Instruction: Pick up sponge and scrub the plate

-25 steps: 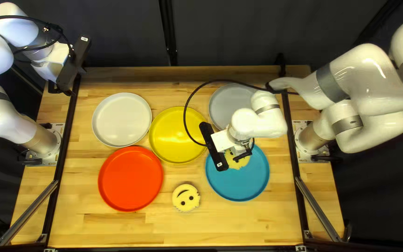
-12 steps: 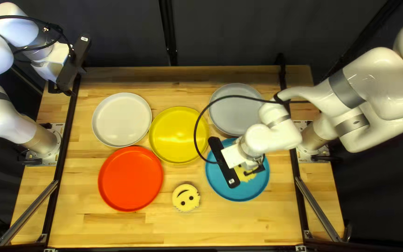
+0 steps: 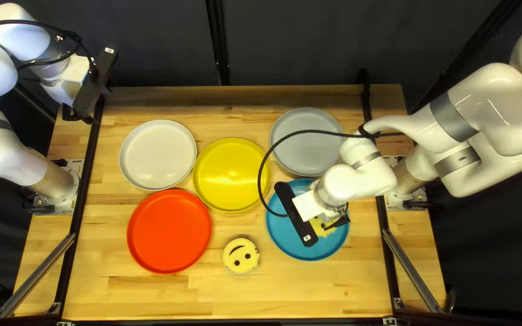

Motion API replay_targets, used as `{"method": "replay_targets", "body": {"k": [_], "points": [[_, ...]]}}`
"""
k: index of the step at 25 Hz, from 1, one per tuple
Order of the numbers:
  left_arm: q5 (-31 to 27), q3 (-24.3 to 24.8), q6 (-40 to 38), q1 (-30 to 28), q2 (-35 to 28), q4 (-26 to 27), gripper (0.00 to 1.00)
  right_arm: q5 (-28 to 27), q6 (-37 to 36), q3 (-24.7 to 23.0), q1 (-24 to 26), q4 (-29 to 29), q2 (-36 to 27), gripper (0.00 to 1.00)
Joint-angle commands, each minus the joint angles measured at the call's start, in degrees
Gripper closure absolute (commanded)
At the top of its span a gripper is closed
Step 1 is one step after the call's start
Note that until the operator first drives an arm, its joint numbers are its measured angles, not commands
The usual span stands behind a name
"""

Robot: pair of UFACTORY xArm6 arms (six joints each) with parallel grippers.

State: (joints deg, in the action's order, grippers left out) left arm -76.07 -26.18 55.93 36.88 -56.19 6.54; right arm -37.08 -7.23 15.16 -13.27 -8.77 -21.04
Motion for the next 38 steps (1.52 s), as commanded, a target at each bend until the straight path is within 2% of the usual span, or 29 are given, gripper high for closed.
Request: {"method": "replay_targets", "body": {"k": [1, 13, 16, 19, 24, 27, 31, 33, 38], "points": [[0.0, 0.0, 0.0, 0.0, 0.0, 0.0, 0.0, -2.33, -0.02, 0.38, 0.04, -0.89, -1.71, 1.0], [0.0, 0.0, 0.0, 0.0, 0.0, 0.0, 0.0, -2.89, 7.78, 2.01, -12.29, 0.8, 0.78, 1.0], [0.0, 0.0, 0.0, 0.0, 0.0, 0.0, 0.0, -2.96, 6.24, 4.18, -12.83, 2.77, 2.99, 1.0], [0.0, 0.0, 0.0, 0.0, 0.0, 0.0, 0.0, -3.86, 2.64, 6.26, -10.21, 4.95, 4.07, 1.0], [0.0, 0.0, 0.0, 0.0, 0.0, 0.0, 0.0, -5.96, -7.17, 9.09, -2.62, 11.13, 5.01, 1.0], [0.0, 0.0, 0.0, 0.0, 0.0, 0.0, 0.0, -7.15, -12.37, 12.61, 2.17, 13.26, 7.42, 1.0], [0.0, 0.0, 0.0, 0.0, 0.0, 0.0, 0.0, -7.67, -19.83, 19.7, 9.68, 15.36, 13.65, 1.0], [0.0, 0.0, 0.0, 0.0, 0.0, 0.0, 0.0, -7.5, -21.79, 22.52, 11.77, 16.05, 15.75, 1.0], [0.0, 0.0, 0.0, 0.0, 0.0, 0.0, 0.0, -7.15, -21.86, 23.25, 11.6, 16.32, 15.75, 1.0]]}}
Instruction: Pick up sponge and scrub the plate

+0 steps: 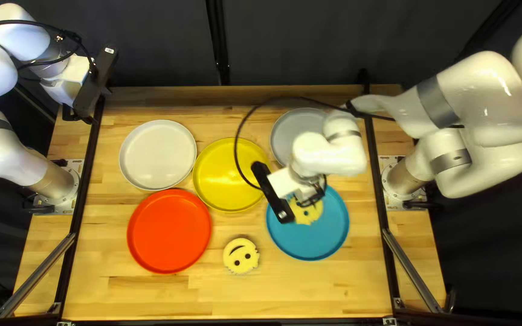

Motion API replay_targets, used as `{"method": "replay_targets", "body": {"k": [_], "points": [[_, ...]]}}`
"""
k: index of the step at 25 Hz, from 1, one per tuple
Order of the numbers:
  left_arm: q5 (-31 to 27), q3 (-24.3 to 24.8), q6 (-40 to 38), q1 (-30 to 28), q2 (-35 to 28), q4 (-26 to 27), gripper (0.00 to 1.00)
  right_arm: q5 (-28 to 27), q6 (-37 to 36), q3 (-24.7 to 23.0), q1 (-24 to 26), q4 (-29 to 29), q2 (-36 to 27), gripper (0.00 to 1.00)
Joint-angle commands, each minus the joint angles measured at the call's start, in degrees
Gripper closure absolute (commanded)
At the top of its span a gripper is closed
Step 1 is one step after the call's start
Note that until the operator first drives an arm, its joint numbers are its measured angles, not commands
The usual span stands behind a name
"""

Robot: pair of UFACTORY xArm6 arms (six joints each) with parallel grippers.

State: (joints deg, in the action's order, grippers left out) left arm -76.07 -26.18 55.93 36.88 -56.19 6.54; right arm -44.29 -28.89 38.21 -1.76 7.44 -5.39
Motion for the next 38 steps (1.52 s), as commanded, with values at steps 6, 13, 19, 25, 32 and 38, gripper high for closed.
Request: {"method": "replay_targets", "body": {"k": [6, 13, 19, 25, 32, 38], "points": [[0.0, 0.0, 0.0, 0.0, 0.0, 0.0, 0.0, 0.06, -0.19, 0.2, 0.08, 0.12, 0.11, 1.0], [0.0, 0.0, 0.0, 0.0, 0.0, 0.0, 0.0, -0.81, -0.19, 3.95, 0.75, -0.27, 3.0, 1.0], [0.0, 0.0, 0.0, 0.0, 0.0, 0.0, 0.0, 0.3, -2.4, 11.49, 2.84, 1.4, 10.76, 1.0], [0.0, 0.0, 0.0, 0.0, 0.0, 0.0, 0.0, 1.27, -4.79, 18.41, 5.89, 2.89, 17.9, 1.0], [0.0, 0.0, 0.0, 0.0, 0.0, 0.0, 0.0, 1.38, -4.87, 20.49, 8.09, 2.44, 19.86, 1.0], [0.0, 0.0, 0.0, 0.0, 0.0, 0.0, 0.0, 1.38, -4.87, 20.49, 8.09, 2.44, 19.86, 1.0]]}}
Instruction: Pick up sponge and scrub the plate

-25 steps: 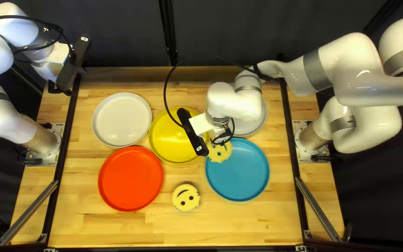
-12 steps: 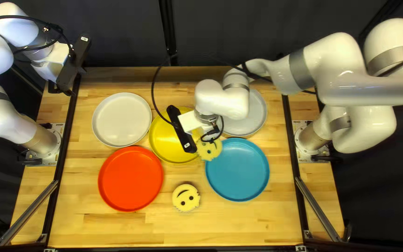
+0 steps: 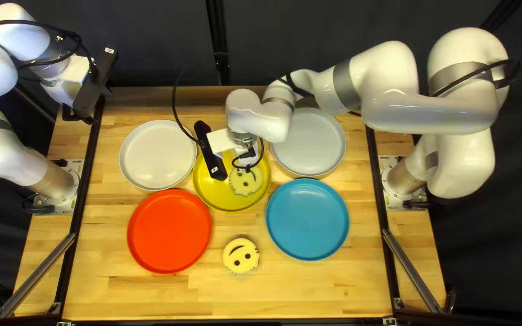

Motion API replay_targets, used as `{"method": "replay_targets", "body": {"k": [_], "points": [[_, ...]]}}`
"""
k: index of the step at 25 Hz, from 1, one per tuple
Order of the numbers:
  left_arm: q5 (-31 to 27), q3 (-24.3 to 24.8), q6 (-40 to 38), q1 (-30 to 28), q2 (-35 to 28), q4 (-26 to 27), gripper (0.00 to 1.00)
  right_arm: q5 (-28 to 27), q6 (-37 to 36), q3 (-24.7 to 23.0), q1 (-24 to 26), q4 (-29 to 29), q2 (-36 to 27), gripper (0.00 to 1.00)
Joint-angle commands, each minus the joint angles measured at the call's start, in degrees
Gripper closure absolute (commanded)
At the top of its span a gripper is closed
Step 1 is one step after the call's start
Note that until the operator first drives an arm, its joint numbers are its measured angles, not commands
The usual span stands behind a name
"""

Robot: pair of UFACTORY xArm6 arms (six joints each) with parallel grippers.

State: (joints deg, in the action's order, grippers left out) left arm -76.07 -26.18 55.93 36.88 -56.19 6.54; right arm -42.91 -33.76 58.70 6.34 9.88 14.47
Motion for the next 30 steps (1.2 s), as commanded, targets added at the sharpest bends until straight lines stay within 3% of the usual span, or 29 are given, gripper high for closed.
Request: {"method": "replay_targets", "body": {"k": [1, 30], "points": [[0.0, 0.0, 0.0, 0.0, 0.0, 0.0, 0.0, 0.0, 0.0, 0.0, 0.0, 0.0, 0.0, 1.0], [0.0, 0.0, 0.0, 0.0, 0.0, 0.0, 0.0, 3.76, -0.93, 1.35, 5.13, -9.52, 3.52, 1.0]]}}
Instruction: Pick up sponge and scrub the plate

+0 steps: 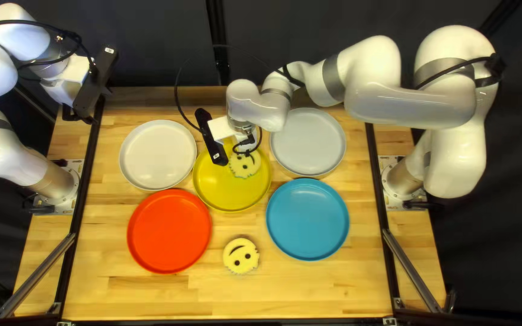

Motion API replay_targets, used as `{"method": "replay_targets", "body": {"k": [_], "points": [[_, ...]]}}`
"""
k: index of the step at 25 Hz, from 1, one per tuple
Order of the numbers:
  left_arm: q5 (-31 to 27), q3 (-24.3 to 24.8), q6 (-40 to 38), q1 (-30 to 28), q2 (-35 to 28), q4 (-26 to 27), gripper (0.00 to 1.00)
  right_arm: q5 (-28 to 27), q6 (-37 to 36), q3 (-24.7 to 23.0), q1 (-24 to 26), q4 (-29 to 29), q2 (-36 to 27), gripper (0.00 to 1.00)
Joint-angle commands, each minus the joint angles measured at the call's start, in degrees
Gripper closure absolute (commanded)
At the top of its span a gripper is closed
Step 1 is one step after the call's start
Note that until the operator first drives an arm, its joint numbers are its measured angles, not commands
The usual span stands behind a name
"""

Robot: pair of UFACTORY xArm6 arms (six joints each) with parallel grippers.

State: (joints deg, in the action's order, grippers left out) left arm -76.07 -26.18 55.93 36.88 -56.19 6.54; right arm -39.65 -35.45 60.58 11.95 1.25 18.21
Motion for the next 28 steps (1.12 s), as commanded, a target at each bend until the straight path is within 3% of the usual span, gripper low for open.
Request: {"method": "replay_targets", "body": {"k": [1, 9, 16, 28], "points": [[0.0, 0.0, 0.0, 0.0, 0.0, 0.0, 0.0, 0.69, 0.81, -0.76, -0.69, -0.9, -0.26, 1.0], [0.0, 0.0, 0.0, 0.0, 0.0, 0.0, 0.0, 2.32, 2.48, -5.05, -6.33, 0.48, -2.96, 1.0], [0.0, 0.0, 0.0, 0.0, 0.0, 0.0, 0.0, 1.28, 1.04, -2.46, -8.17, 2.51, -0.73, 1.0], [0.0, 0.0, 0.0, 0.0, 0.0, 0.0, 0.0, -1.78, -7.14, 7.06, 0.11, 4.04, 6.77, 1.0]]}}
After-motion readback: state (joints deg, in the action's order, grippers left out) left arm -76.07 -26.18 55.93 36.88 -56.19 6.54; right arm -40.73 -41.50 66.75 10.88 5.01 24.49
